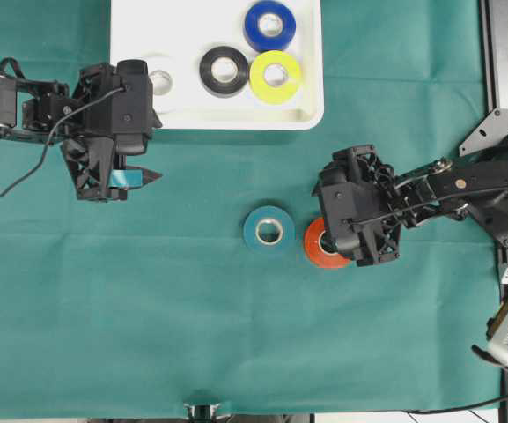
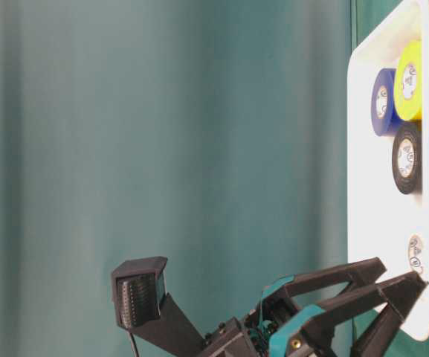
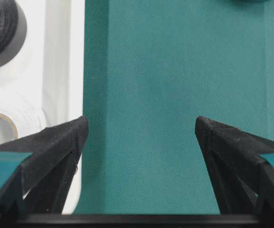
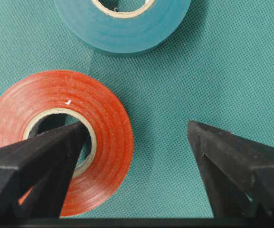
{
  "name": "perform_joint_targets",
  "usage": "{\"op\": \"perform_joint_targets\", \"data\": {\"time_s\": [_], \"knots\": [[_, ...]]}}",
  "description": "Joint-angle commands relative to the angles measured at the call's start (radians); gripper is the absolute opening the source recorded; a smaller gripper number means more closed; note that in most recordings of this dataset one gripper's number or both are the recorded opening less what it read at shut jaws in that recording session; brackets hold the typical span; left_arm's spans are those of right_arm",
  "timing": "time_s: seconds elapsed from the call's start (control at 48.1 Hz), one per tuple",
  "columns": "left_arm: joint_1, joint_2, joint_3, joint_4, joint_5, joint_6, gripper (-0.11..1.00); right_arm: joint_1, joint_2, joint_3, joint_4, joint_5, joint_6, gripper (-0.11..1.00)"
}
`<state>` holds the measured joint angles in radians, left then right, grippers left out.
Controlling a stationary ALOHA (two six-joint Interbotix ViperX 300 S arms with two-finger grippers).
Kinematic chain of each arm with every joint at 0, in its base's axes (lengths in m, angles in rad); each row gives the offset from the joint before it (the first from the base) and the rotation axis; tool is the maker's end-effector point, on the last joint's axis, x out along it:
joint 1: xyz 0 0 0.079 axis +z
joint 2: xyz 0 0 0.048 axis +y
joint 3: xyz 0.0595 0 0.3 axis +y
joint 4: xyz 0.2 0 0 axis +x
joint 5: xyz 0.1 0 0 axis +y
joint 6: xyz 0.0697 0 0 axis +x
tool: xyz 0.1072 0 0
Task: Put the tape alternately from left to right into the white case.
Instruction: 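Lower the right gripper into the orange-red roll and grip it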
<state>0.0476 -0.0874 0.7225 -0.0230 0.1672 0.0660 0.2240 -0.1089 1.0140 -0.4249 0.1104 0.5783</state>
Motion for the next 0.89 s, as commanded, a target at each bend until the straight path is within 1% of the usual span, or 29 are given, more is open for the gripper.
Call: {"op": "perform_joint_targets", "data": {"time_s": [0.0,0.062,0.083,0.125,0.208,0.249,0.624,0.79,0.873], "knots": [[-0.003,-0.012,-0.009,-0.002,-0.009,0.002,0.99,0.003,-0.009,-0.014,0.002,-0.003,0.0,0.61],[-0.002,-0.012,-0.008,-0.002,-0.009,0.002,0.99,0.003,-0.009,-0.015,0.002,-0.003,0.002,0.43],[-0.002,-0.012,-0.008,-0.002,-0.009,0.002,0.99,0.003,-0.009,-0.017,0.002,-0.003,0.002,0.35],[-0.003,-0.012,-0.008,-0.002,-0.009,0.002,0.99,0.003,-0.009,-0.018,0.002,-0.003,0.002,0.24],[-0.003,-0.012,-0.006,-0.002,-0.009,0.002,0.99,0.002,-0.009,-0.021,0.002,-0.005,0.002,0.07],[-0.003,-0.012,-0.006,-0.002,-0.009,0.002,0.99,0.003,-0.009,-0.023,0.002,-0.003,0.002,0.02],[-0.003,-0.012,-0.005,-0.002,-0.008,0.002,0.99,0.003,-0.018,-0.035,0.003,-0.003,0.005,0.01],[-0.003,-0.011,-0.006,-0.003,-0.006,0.002,0.99,0.003,-0.067,-0.046,0.006,0.002,0.032,0.01],[-0.003,-0.012,-0.008,-0.002,-0.006,0.002,0.99,0.003,-0.1,-0.055,0.006,0.023,0.049,0.01]]}}
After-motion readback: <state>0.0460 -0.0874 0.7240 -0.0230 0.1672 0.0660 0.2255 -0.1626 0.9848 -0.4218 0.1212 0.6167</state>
